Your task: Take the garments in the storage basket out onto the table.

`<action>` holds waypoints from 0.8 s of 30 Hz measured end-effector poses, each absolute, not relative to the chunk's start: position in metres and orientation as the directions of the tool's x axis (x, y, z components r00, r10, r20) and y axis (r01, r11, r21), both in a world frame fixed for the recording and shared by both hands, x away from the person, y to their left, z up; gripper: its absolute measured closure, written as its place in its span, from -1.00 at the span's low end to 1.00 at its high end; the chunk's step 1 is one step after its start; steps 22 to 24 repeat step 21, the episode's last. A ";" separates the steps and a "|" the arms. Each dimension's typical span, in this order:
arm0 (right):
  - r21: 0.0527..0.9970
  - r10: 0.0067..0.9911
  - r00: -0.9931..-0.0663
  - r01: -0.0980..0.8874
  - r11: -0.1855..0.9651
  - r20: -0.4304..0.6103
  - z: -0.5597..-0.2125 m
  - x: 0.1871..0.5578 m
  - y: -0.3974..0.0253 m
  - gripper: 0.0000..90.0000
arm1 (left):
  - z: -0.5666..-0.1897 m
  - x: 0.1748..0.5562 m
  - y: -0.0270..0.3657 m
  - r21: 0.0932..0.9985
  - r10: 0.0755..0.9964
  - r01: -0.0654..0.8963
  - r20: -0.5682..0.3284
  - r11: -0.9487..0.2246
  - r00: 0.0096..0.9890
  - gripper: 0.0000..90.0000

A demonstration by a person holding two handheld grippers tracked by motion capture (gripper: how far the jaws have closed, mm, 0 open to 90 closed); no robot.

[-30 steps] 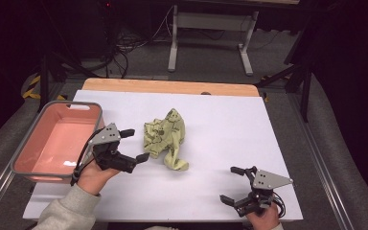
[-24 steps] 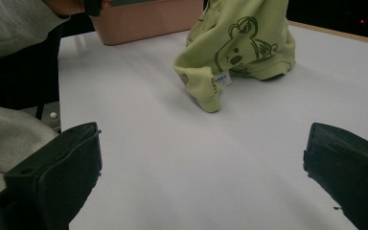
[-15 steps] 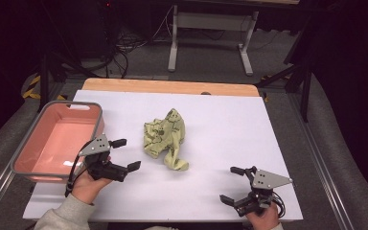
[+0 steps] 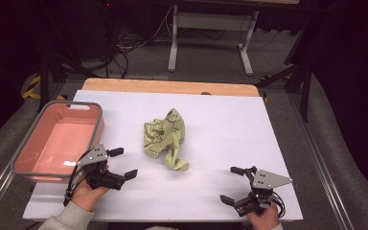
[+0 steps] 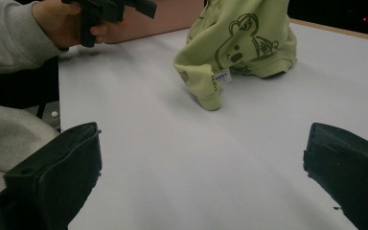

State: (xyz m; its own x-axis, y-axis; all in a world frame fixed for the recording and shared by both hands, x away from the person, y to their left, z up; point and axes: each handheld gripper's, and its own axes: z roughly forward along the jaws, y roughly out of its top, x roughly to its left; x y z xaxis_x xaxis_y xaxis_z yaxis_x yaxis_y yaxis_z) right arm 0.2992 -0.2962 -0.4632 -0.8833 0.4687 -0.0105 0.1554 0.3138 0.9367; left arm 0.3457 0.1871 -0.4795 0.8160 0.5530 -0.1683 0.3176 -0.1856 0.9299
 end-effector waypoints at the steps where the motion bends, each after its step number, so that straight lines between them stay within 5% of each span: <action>1: 0.936 0.468 -0.884 0.155 0.315 -0.011 -0.463 0.299 -0.296 -0.99 | -0.482 0.345 0.188 0.929 0.557 0.320 -0.169 -0.187 0.813 -0.98; 6: 0.937 0.467 -0.884 0.155 0.312 -0.009 -0.463 0.299 -0.297 -0.99 | -0.491 0.344 0.190 0.929 0.555 0.338 -0.202 -0.153 0.807 -0.99; 24: 0.937 0.469 -0.883 0.162 0.311 -0.003 -0.465 0.300 -0.297 -0.99 | -0.489 0.340 0.189 0.947 0.586 0.263 -0.108 -0.186 0.803 -0.99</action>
